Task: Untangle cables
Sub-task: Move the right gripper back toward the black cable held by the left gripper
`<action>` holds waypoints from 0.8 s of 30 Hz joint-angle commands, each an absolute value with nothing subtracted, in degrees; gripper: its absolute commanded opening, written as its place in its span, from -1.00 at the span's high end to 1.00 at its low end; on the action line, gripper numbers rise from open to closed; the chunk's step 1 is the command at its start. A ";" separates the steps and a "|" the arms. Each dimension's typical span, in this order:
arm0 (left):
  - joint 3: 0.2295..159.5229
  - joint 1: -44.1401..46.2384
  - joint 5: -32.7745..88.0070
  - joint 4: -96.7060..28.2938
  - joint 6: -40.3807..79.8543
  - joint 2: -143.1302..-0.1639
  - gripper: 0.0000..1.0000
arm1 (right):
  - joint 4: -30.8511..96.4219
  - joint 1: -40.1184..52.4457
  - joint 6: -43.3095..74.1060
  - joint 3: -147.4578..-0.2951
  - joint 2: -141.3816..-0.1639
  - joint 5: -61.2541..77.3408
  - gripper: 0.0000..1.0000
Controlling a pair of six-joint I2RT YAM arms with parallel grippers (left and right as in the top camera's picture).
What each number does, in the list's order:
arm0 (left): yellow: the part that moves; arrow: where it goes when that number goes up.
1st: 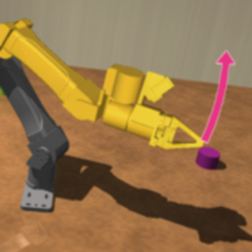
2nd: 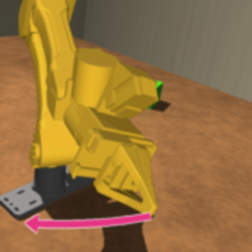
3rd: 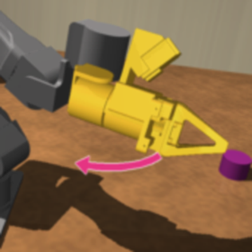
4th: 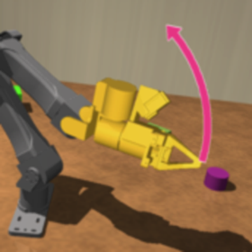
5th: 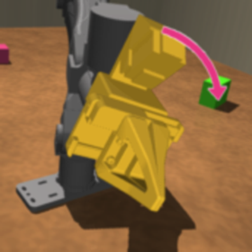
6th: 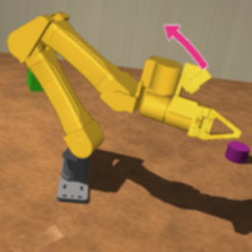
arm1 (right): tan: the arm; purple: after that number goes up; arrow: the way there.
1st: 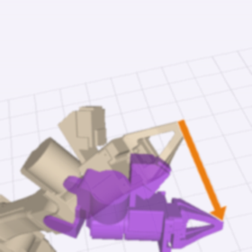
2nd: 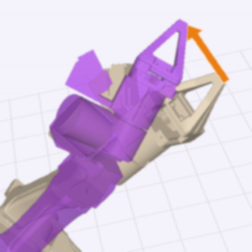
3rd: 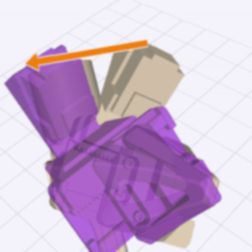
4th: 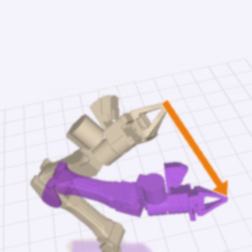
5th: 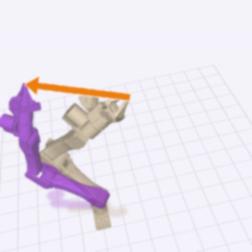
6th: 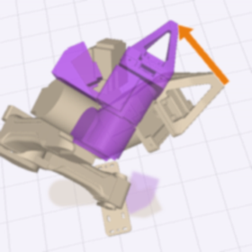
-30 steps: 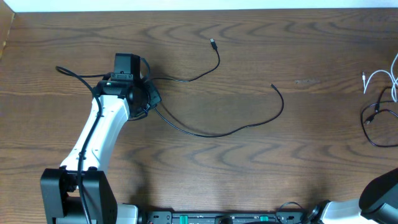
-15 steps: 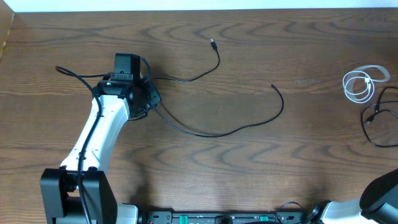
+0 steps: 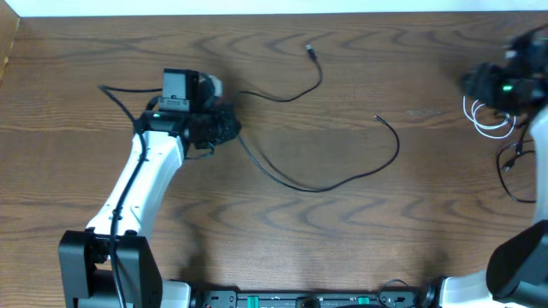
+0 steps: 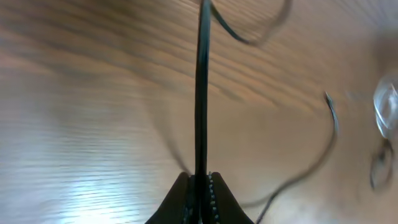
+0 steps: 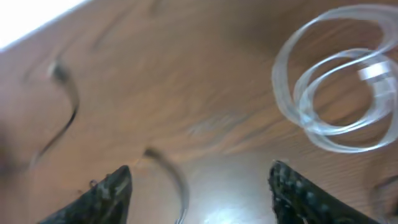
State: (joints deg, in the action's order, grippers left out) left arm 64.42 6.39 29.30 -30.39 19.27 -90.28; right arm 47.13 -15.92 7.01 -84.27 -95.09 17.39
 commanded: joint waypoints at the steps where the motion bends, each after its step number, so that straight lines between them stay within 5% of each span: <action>1: 64.07 9.30 37.08 -30.26 12.51 -90.21 0.85 | 50.33 -11.29 1.34 -84.29 -97.78 19.88 -0.36; 7: 64.07 13.80 37.12 -24.21 16.75 -90.21 0.85 | 53.19 -2.90 -13.56 -84.29 -101.75 31.70 -0.40; 13: 64.07 15.73 37.10 -14.41 34.30 -90.21 0.85 | 53.45 5.10 -24.47 -84.29 -104.22 37.10 -0.61; 24: 64.07 15.73 44.60 -2.17 62.39 -90.21 0.85 | 51.83 14.83 -28.58 -84.29 -104.38 41.10 -0.62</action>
